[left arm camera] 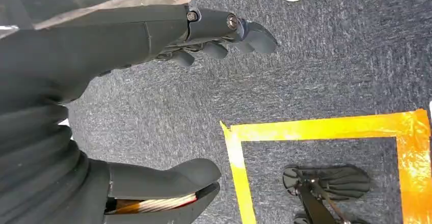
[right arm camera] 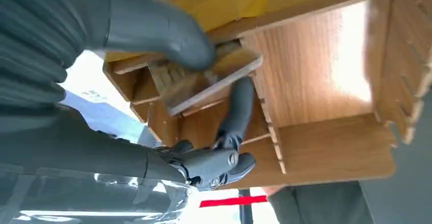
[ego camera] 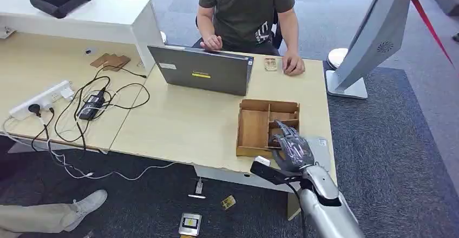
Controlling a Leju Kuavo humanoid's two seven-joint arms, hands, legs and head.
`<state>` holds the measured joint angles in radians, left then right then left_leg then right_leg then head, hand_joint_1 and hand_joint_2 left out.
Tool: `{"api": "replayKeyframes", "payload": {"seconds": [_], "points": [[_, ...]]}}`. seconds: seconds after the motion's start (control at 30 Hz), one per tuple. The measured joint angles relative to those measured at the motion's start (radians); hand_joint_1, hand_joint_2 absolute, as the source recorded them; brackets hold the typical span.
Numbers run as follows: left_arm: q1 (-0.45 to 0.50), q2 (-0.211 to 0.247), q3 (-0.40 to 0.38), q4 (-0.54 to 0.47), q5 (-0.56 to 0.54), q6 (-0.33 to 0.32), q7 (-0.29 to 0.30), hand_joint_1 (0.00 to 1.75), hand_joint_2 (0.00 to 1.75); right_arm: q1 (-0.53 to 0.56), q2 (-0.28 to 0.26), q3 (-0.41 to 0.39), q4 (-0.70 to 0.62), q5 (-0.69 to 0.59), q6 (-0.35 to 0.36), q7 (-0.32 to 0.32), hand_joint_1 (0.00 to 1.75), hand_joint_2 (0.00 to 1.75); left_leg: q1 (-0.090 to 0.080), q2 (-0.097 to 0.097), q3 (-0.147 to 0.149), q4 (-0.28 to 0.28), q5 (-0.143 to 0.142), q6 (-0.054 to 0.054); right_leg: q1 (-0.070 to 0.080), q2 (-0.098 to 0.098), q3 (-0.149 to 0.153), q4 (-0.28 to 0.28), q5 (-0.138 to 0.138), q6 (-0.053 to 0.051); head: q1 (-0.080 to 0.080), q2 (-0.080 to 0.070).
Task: Pass the card to the sensor for recognition and then transmit it.
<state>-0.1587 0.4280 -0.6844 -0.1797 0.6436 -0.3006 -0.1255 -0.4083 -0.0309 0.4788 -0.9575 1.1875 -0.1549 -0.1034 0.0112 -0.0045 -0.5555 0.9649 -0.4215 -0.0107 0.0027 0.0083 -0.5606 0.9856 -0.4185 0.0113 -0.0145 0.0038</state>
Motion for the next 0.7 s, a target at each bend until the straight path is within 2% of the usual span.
{"api": "replayKeyframes", "payload": {"seconds": [0.4,0.7], "points": [[-0.004,0.0,-0.002,0.0,0.002,0.0,0.001,0.0,1.75,-0.039,0.004,-0.002,0.063,0.04,0.034,0.043,1.75,1.75,0.0,0.0,0.001,0.0,0.0,0.0,0.0,0.0,0.001,0.0,0.0,0.0,0.0,0.0],[-0.001,0.0,-0.008,0.0,0.017,0.0,-0.001,0.0,1.75,-0.053,0.011,-0.009,0.072,0.032,0.028,0.043,1.75,1.75,0.0,0.0,0.004,0.0,0.0,0.0,0.0,0.0,0.004,0.0,0.001,0.0,0.0,0.0]]}}
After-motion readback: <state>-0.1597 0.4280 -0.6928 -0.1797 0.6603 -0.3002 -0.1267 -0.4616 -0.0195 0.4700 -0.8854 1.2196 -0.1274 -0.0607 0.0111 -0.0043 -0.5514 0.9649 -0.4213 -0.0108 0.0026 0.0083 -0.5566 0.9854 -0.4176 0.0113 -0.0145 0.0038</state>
